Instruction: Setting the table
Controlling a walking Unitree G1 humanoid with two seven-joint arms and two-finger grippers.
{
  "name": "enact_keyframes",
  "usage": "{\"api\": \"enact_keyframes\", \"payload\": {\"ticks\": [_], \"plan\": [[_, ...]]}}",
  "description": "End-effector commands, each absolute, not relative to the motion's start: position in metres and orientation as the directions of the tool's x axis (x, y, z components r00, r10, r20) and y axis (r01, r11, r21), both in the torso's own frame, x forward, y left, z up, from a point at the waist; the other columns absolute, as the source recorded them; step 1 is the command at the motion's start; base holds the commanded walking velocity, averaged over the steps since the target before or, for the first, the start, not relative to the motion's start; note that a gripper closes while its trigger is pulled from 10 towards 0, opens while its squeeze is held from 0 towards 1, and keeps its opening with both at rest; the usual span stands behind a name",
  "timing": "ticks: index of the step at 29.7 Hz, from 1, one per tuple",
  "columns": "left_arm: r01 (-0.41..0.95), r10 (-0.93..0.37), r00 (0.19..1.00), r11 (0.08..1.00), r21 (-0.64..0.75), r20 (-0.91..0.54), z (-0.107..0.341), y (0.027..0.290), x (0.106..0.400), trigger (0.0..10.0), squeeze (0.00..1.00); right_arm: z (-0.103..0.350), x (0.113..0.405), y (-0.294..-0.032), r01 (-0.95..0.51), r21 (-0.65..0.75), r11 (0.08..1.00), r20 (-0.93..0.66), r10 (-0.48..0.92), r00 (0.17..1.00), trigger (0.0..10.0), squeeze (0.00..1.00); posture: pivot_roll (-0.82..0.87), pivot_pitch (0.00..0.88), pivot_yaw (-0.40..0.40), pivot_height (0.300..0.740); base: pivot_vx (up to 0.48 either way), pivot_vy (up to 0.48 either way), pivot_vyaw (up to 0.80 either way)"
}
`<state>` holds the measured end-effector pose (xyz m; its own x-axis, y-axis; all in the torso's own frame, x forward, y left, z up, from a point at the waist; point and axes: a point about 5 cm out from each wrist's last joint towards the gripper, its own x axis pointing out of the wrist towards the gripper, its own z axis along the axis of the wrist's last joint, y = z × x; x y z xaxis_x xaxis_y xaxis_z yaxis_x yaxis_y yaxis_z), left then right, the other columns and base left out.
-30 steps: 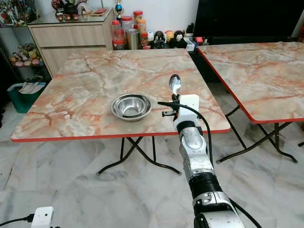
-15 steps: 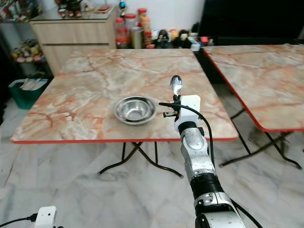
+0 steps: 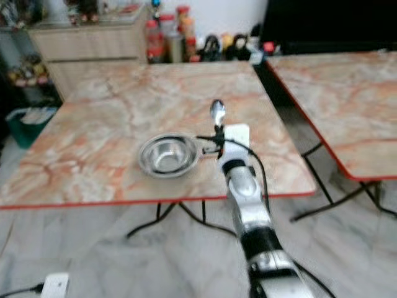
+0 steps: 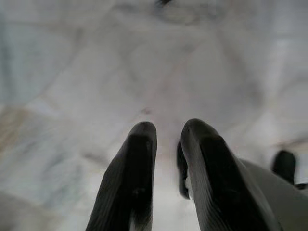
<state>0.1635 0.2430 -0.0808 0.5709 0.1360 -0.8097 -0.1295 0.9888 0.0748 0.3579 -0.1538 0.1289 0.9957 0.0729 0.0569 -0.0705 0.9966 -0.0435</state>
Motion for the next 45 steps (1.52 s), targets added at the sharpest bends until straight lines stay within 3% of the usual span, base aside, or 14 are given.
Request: {"api": "enact_keyframes", "payload": {"ticks": [1, 31, 39, 45], "plan": [[-0.144, 0.166, 0.542, 0.984, 0.103, -0.824, -0.082, 0.254, 0.154, 10.0, 0.0, 0.136, 0.361, -0.135, -0.121, -0.031, 0.992, 0.079, 0.123, 0.989, 10.0, 0.0, 0.02, 0.0, 0.012, 0.74, 0.322, 0.0, 0.0], [-0.14, 0.164, 0.538, 0.985, 0.104, -0.827, -0.083, 0.25, 0.155, 10.0, 0.0, 0.121, 0.358, -0.134, -0.128, -0.011, 0.992, -0.014, 0.128, 0.992, 10.0, 0.0, 0.02, 0.0, 0.007, 0.74, 0.315, 0.0, 0.0], [-0.139, 0.166, 0.537, 0.984, 0.107, -0.827, -0.082, 0.251, 0.156, 10.0, 0.0, 0.097, 0.358, -0.137, -0.085, -0.011, 0.996, -0.207, 0.081, 0.975, 10.0, 0.0, 0.02, 0.0, 0.004, 0.74, 0.0, 0.0, 0.0], [-0.142, 0.167, 0.536, 0.984, 0.107, -0.827, -0.082, 0.254, 0.155, 10.0, 0.0, 0.087, 0.357, -0.132, -0.059, 0.071, 0.996, -0.318, 0.078, 0.945, 10.0, 0.0, 0.03, 0.0, -0.001, 0.74, 0.0, 0.0, 0.0]]}}
